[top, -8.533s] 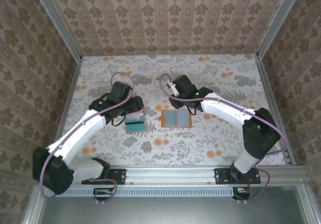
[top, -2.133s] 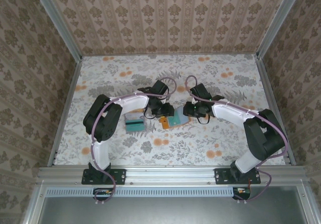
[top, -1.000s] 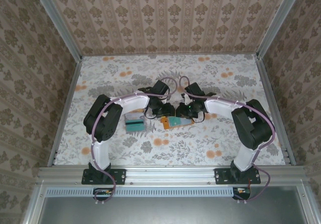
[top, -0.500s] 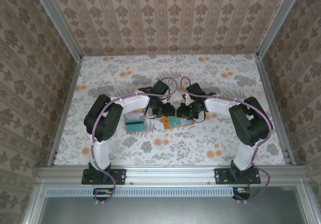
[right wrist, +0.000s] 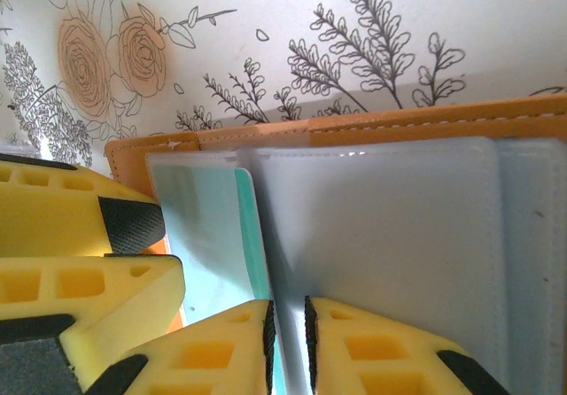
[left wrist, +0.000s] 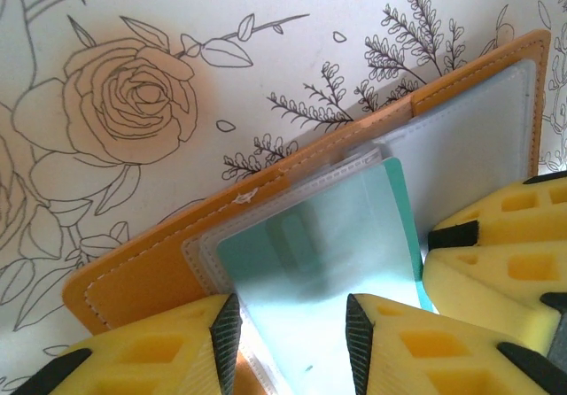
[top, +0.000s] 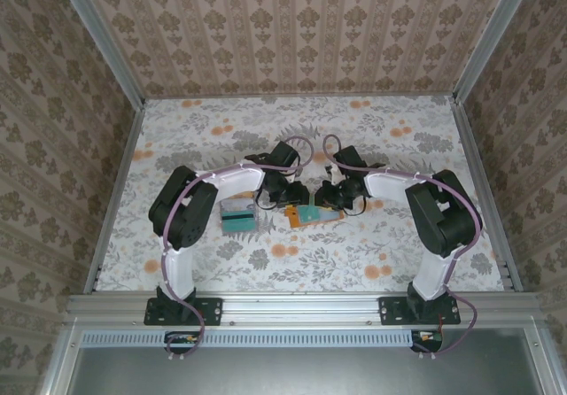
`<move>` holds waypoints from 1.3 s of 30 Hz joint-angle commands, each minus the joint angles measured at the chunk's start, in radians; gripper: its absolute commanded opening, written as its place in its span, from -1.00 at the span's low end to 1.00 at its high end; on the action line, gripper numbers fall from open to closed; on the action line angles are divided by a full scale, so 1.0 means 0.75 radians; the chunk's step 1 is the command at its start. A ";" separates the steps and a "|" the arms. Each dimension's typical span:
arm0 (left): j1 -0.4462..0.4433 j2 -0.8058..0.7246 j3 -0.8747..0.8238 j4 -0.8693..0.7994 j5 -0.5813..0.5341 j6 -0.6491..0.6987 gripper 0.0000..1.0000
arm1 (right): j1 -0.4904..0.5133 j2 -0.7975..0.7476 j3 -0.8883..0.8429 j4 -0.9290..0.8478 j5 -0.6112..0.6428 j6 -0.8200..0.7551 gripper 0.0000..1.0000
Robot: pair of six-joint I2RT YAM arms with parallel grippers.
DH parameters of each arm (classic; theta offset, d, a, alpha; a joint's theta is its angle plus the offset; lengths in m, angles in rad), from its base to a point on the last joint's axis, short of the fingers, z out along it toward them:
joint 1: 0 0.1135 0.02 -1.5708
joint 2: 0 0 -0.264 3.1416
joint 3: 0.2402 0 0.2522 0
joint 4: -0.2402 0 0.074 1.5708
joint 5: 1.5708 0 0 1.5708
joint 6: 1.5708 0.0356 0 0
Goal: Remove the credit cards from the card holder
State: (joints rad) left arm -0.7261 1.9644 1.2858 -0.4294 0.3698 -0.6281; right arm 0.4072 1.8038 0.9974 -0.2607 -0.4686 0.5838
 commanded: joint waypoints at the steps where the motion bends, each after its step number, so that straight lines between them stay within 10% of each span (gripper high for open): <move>1: -0.009 0.036 0.024 -0.025 0.003 -0.006 -0.19 | -0.011 -0.026 -0.027 -0.004 -0.033 0.011 -0.57; 20: -0.014 0.035 0.028 -0.029 -0.004 -0.005 -0.21 | -0.010 0.047 -0.038 0.055 -0.145 0.036 -0.80; 27: -0.011 0.056 0.049 -0.091 -0.048 0.031 -0.92 | -0.032 0.036 -0.049 0.041 -0.128 0.023 -0.96; 39: -0.013 0.079 0.057 -0.155 -0.110 0.062 -1.00 | -0.066 0.016 -0.068 0.041 -0.143 0.011 -0.95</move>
State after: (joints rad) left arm -0.7319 1.9842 1.3182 -0.4801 0.3279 -0.6052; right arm 0.3744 1.8221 0.9676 -0.2077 -0.5777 0.6056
